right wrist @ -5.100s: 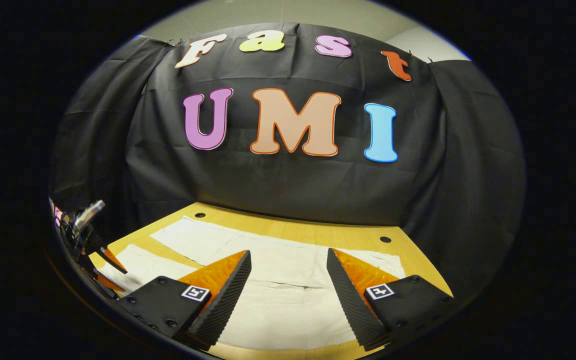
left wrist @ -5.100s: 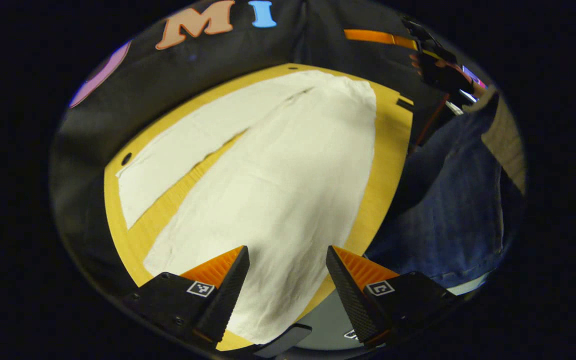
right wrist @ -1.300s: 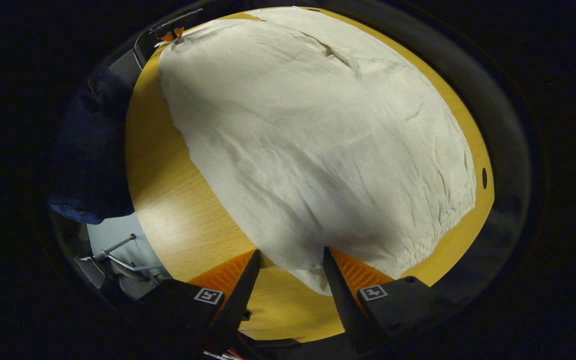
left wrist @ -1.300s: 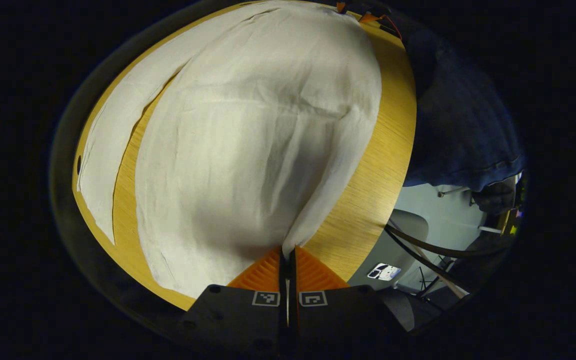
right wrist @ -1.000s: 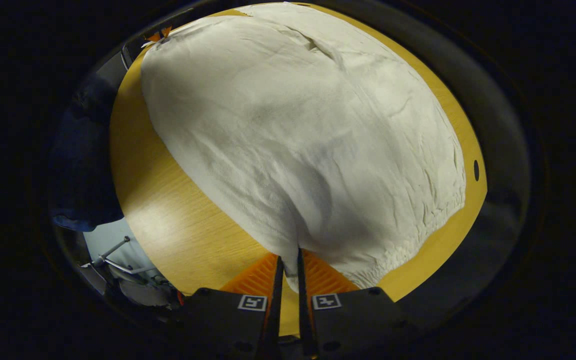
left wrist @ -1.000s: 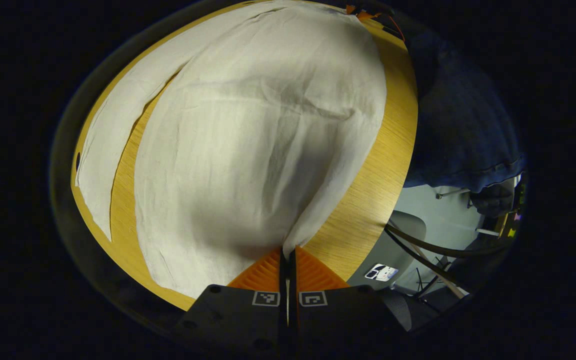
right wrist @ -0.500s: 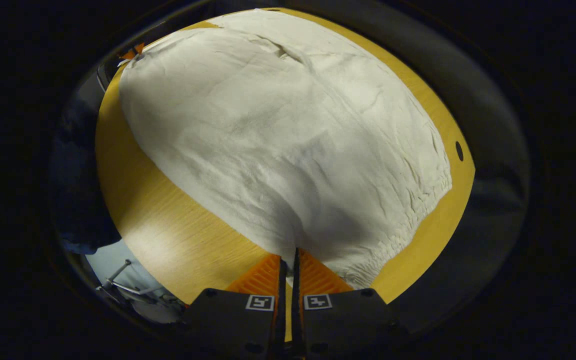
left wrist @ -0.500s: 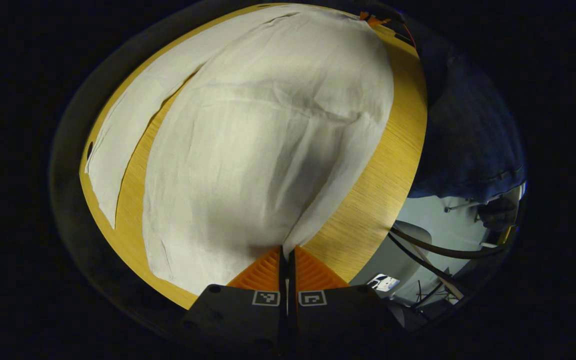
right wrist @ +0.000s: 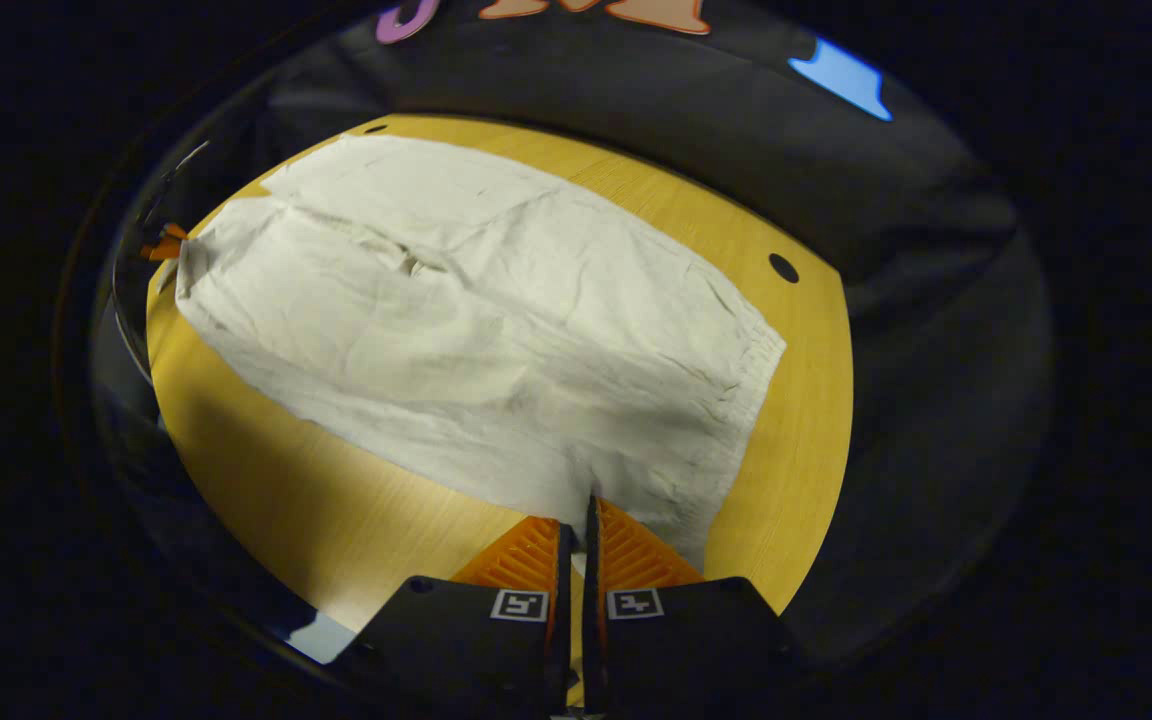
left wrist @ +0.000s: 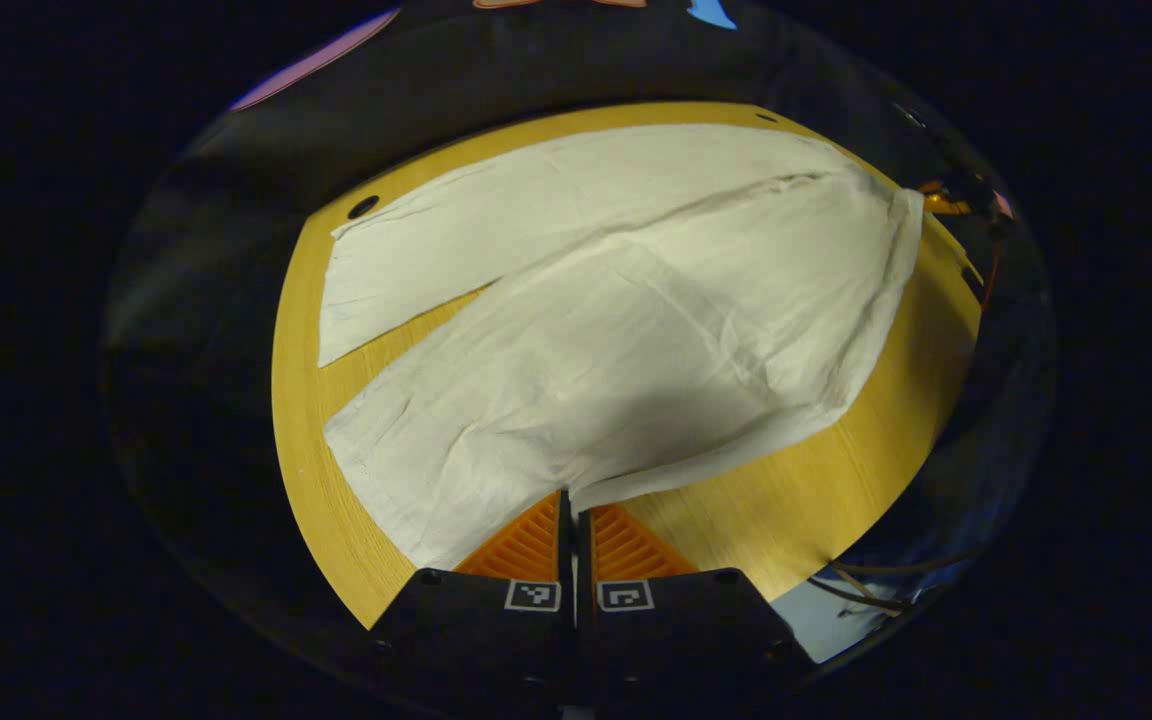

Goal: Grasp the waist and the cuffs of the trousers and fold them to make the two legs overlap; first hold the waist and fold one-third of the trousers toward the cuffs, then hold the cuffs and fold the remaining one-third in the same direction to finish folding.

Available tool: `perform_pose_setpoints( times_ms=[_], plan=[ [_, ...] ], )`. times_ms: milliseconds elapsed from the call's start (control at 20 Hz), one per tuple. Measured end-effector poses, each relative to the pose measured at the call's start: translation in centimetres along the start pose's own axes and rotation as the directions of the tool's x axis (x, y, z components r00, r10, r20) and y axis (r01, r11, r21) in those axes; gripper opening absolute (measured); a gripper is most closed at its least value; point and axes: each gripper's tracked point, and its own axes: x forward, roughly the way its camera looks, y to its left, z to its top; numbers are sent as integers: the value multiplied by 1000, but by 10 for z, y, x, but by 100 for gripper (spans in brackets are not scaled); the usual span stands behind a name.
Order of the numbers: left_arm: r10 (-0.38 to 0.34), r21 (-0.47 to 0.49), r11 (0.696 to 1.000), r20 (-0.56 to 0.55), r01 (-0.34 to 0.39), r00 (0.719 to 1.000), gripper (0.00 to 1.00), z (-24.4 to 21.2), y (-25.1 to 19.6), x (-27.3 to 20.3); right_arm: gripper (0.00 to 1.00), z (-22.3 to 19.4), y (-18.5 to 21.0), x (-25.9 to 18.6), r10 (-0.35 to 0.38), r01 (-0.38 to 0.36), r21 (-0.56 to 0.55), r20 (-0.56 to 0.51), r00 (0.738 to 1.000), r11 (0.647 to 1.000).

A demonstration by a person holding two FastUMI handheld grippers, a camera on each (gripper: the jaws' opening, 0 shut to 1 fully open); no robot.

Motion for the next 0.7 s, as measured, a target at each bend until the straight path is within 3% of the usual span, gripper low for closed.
perform_pose_setpoints(
  times_ms=[250,500,550,600,700],
  plan=[
    [155,-140,982,178,-130,972,0,136,18,-6,7,56,-26,-2,-69,47,166,129,989,985],
    [279,-258,944,291,-206,915,0,281,35,6,7,112,-56,0,-144,81,260,231,962,962],
    [302,-291,933,313,-212,900,0,211,27,-36,7,124,-62,0,-157,80,292,251,955,953],
    [318,-320,923,328,-212,889,0,284,33,-22,7,137,-68,3,-166,75,322,267,949,944],
    [342,-375,904,351,-203,872,0,319,39,-16,7,161,-80,15,-189,75,359,292,937,930]
  ],
)
